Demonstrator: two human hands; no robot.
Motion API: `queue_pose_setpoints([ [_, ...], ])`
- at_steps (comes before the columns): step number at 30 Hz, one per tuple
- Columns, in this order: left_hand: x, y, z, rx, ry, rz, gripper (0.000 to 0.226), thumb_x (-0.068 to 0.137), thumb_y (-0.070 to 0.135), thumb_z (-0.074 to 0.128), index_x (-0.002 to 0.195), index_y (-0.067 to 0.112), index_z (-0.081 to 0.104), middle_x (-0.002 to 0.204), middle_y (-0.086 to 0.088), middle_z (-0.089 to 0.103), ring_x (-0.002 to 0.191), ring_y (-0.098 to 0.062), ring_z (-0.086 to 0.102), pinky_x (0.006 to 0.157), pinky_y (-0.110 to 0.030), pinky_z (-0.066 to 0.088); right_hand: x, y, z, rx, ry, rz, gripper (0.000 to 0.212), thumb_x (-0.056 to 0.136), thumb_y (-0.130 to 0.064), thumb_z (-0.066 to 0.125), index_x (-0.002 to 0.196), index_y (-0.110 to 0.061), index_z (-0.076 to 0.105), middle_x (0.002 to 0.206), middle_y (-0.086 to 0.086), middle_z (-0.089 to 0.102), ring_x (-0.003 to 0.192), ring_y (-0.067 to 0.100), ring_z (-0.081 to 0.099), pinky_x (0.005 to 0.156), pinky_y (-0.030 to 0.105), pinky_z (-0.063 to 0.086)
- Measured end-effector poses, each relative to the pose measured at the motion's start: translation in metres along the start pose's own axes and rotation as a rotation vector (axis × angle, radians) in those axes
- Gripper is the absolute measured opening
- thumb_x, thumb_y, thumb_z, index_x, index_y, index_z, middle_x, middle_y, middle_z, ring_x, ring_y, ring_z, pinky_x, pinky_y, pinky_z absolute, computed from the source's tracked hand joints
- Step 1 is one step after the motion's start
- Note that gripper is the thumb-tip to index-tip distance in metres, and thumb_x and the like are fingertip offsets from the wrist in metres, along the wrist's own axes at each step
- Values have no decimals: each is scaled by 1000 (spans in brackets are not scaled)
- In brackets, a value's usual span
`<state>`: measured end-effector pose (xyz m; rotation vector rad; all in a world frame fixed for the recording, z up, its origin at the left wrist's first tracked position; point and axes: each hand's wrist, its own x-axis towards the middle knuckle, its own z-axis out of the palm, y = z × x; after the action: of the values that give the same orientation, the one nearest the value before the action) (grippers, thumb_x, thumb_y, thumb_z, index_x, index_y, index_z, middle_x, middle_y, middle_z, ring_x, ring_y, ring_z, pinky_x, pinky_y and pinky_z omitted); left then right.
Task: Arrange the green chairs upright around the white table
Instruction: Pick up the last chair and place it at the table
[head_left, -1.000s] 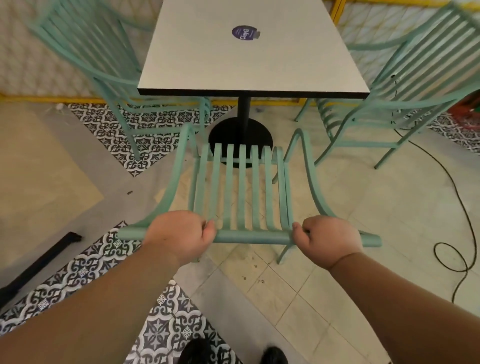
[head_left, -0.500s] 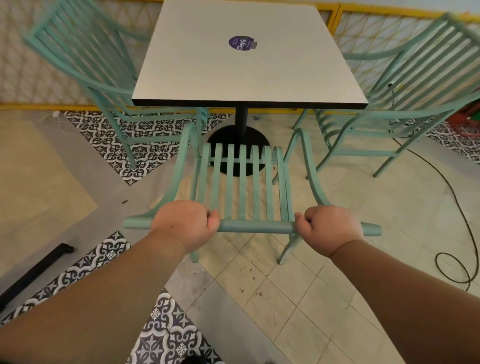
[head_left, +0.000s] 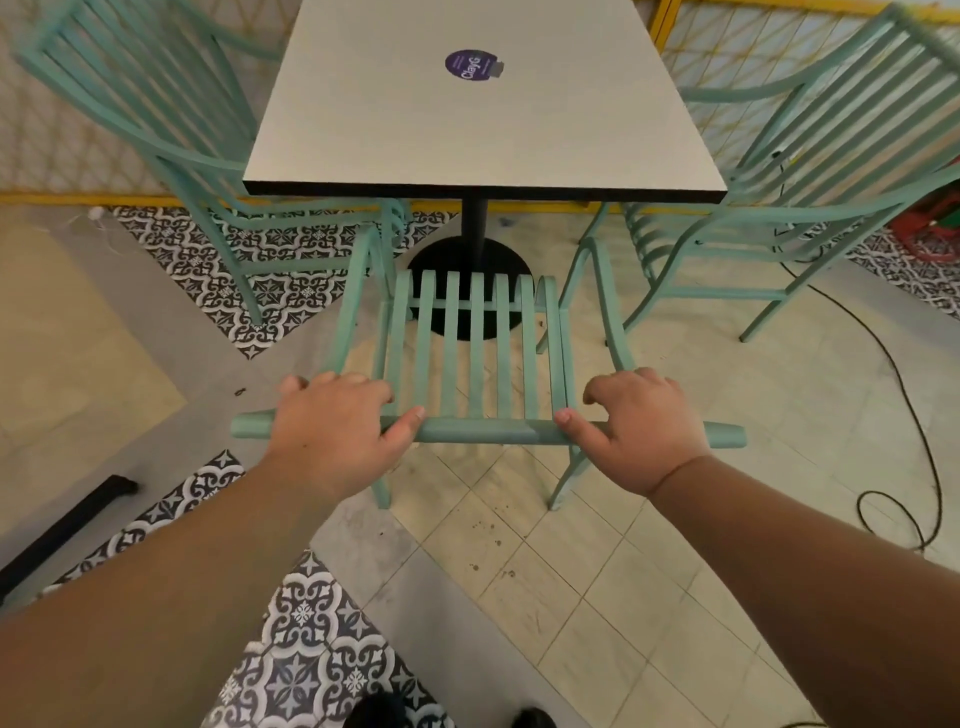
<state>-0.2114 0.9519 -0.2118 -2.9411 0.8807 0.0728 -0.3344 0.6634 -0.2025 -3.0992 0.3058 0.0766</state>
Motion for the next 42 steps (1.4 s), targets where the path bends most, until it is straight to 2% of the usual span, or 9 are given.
queue_pose_setpoints([
  [2, 5, 2, 6, 24, -8, -24, 73, 88, 74, 6, 90, 32, 66, 83, 11, 63, 84, -16, 56, 82, -41, 41, 2, -5, 3, -34, -97, 2, 83, 79, -90, 0, 79, -27, 56, 72, -9, 56, 69, 12, 54, 62, 33, 52],
  [4, 13, 4, 10, 28, -34, -48, 75, 87, 70, 4, 75, 27, 64, 67, 7, 59, 67, -15, 56, 71, -35, 51, 8, -4, 6, -66, -127, 26, 76, 85, -85, 6, 70, -26, 53, 65, -6, 55, 57, 10, 52, 51, 30, 50],
  [7, 23, 4, 9, -9, -76, -67, 66, 89, 64, 11, 70, 25, 61, 59, 4, 57, 56, -15, 55, 58, -33, 53, 18, -1, 6, -50, -138, 54, 69, 97, -69, 10, 68, -26, 56, 60, -4, 57, 53, 12, 55, 52, 33, 55],
  [10, 40, 1, 10, -29, -56, -79, 71, 82, 62, 3, 72, 26, 63, 61, 3, 58, 56, -15, 55, 56, -32, 52, 35, 2, 4, -52, -140, 69, 61, 100, -57, 17, 69, -25, 59, 59, -4, 58, 53, 14, 58, 55, 34, 57],
  [15, 58, 2, 15, -12, -46, -82, 74, 79, 61, 1, 72, 23, 63, 61, 2, 58, 56, -17, 55, 53, -30, 48, 56, 9, 1, -76, -148, 79, 56, 100, -53, 20, 72, -25, 60, 62, -4, 58, 56, 13, 57, 57, 32, 55],
  [21, 89, -3, 6, -10, -57, -95, 57, 92, 57, 19, 70, 23, 59, 62, 3, 58, 58, -16, 55, 54, -30, 47, 86, 12, -2, -70, -141, 81, 56, 100, -52, 20, 72, -25, 60, 63, -4, 58, 56, 15, 58, 57, 33, 56],
  [27, 115, -7, 12, 4, -38, -94, 68, 83, 61, 5, 71, 24, 61, 62, 3, 59, 57, -14, 55, 56, -30, 51, 113, 21, -3, -59, -137, 77, 55, 100, -52, 21, 71, -26, 60, 63, -4, 60, 56, 15, 59, 57, 35, 58],
  [32, 120, -6, 16, 1, 5, -94, 69, 81, 61, 2, 66, 26, 59, 57, 3, 56, 53, -14, 54, 54, -31, 52, 122, 26, -4, -75, -131, 50, 55, 99, -53, 19, 71, -26, 58, 63, -5, 58, 54, 13, 57, 54, 32, 54],
  [42, 126, -7, 13, -9, 34, -87, 64, 86, 58, 7, 63, 23, 56, 55, 4, 54, 51, -13, 54, 48, -26, 48, 132, 30, -4, -51, -132, 37, 54, 99, -53, 21, 70, -26, 57, 62, -3, 58, 55, 14, 56, 54, 33, 55],
])
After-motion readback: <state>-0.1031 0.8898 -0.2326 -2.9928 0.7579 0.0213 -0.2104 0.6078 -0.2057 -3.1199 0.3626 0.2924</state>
